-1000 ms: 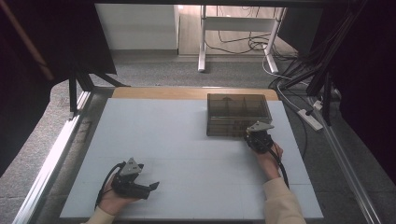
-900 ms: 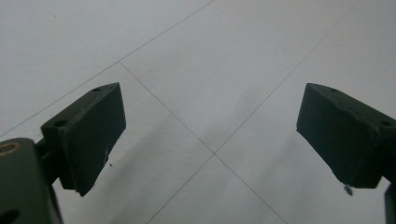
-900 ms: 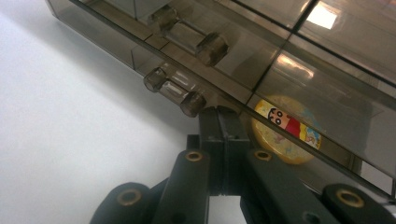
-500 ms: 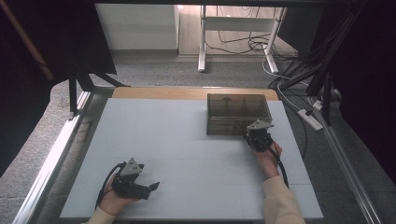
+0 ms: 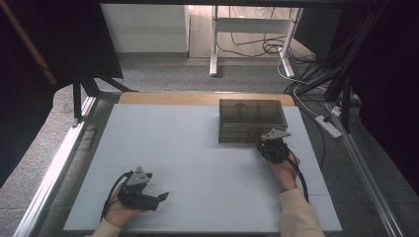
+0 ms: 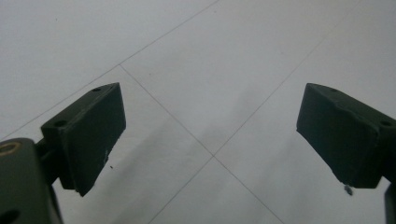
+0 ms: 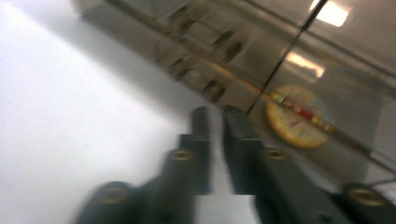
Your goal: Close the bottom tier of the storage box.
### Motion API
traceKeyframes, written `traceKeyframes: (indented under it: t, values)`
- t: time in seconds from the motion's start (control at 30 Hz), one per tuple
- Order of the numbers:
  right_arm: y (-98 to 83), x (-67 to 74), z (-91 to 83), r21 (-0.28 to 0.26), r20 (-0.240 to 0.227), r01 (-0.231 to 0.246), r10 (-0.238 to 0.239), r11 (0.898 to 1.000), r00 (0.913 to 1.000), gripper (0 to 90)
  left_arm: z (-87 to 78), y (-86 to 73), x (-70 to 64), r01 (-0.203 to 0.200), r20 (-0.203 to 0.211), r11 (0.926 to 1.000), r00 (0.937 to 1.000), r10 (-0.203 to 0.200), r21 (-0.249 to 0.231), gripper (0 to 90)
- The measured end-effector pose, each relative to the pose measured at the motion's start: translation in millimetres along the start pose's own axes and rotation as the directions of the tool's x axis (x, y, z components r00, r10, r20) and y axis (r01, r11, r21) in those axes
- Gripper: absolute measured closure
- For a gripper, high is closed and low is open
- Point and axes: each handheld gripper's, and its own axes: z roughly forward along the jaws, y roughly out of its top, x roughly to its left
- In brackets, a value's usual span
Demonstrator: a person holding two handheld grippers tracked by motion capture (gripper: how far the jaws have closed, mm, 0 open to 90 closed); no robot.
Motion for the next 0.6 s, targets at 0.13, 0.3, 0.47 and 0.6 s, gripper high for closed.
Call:
traceKeyframes:
  t: [0.13, 0.3, 0.47, 0.6]
  values:
    - [-3.8, 3.6, -10.5, -0.012, -0.040, -0.011, 0.011, 1.000, 0.9991, 52.2, 0.3, 0.0, 3.4, 0.011, -0.001, 0.9999, 0.9999, -0.011, -0.003, 8.2]
    - [-8.6, 9.5, -20.8, -0.040, -0.087, -0.012, 0.009, 0.999, 0.9962, 38.2, 1.6, 0.4, 5.0, 0.018, -0.003, 0.9998, 0.9998, -0.018, -0.004, 8.2]
    - [-18.8, 18.3, -36.0, -0.046, -0.131, -0.003, -0.003, 0.999, 0.9914, 34.9, 3.3, 1.9, 6.9, 0.011, 0.002, 0.9999, 0.9999, -0.011, -0.006, 8.2]
    - [-31.0, 23.3, -50.6, -0.051, -0.130, -0.005, -0.001, 0.999, 0.9915, 34.3, 3.7, 2.6, 8.4, 0.003, 0.006, 1.0000, 1.0000, -0.003, -0.006, 8.2]
